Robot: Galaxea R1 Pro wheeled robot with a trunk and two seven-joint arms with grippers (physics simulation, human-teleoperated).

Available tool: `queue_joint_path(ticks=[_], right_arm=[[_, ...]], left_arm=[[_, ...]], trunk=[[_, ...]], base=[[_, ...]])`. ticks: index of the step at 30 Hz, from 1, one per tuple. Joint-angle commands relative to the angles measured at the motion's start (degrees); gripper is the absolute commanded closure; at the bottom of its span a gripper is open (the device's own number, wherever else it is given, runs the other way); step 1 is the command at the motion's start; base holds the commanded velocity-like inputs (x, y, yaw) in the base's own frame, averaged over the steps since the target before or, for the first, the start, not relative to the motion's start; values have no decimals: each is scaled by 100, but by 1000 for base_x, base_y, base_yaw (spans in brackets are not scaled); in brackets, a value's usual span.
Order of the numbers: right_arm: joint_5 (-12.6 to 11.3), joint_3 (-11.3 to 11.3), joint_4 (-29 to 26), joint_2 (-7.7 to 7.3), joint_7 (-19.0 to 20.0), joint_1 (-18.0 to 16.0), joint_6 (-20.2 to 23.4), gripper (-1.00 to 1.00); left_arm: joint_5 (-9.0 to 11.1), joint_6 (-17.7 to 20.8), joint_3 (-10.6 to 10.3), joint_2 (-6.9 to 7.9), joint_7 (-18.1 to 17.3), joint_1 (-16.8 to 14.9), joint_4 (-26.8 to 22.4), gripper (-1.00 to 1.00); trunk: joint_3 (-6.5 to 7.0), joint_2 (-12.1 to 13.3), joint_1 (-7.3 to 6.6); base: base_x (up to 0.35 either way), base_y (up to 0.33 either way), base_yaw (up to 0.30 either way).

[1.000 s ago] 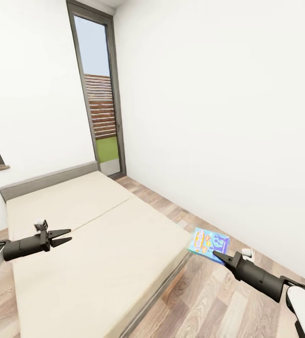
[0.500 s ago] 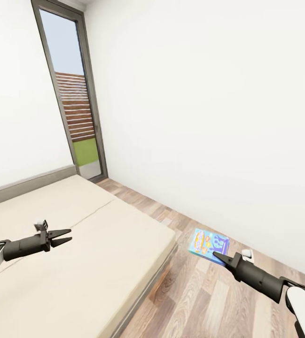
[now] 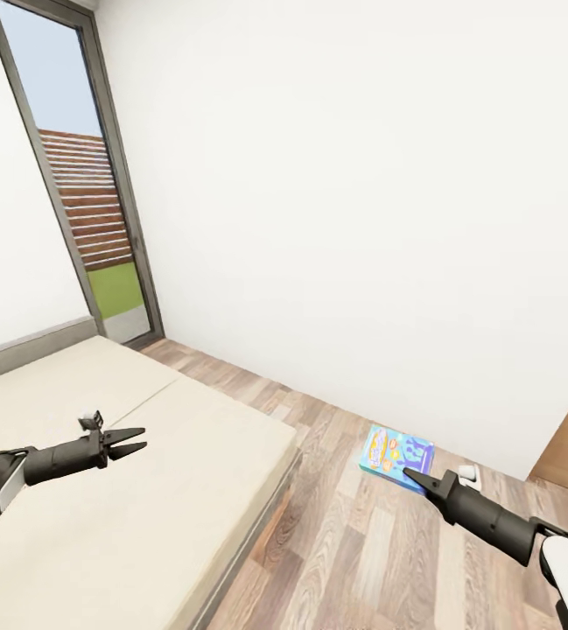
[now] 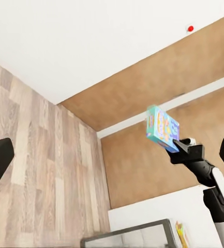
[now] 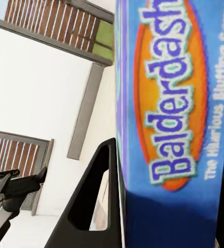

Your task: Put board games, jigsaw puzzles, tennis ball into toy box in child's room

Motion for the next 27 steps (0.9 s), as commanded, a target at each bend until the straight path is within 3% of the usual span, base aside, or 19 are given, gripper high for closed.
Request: queue_joint_path(ticks=[1,6,19,27], right_arm=[[10,-61,7,1,66,-8,32,100],[10,-168,206,2,77,-8,47,100],[8,-234,410,-3,92,-8,70,100],[-6,-599,418,-22,97,-8,119,100]], left_arm=[[-6,55,5,-25,-22,-2,-2,-100],[-21,43,4,-121,-30,-1,-2,-100],[-23,41,4,-203,-25,-1,7,-100],[-17,16,-2,-214,100,9,7,-100]], trunk=[[-12,-13,3],[-12,-13,3],[-12,-13,3],[-12,-13,3]], base=[[0,0,-282],[0,0,-282],[0,0,-282],[0,0,-282]])
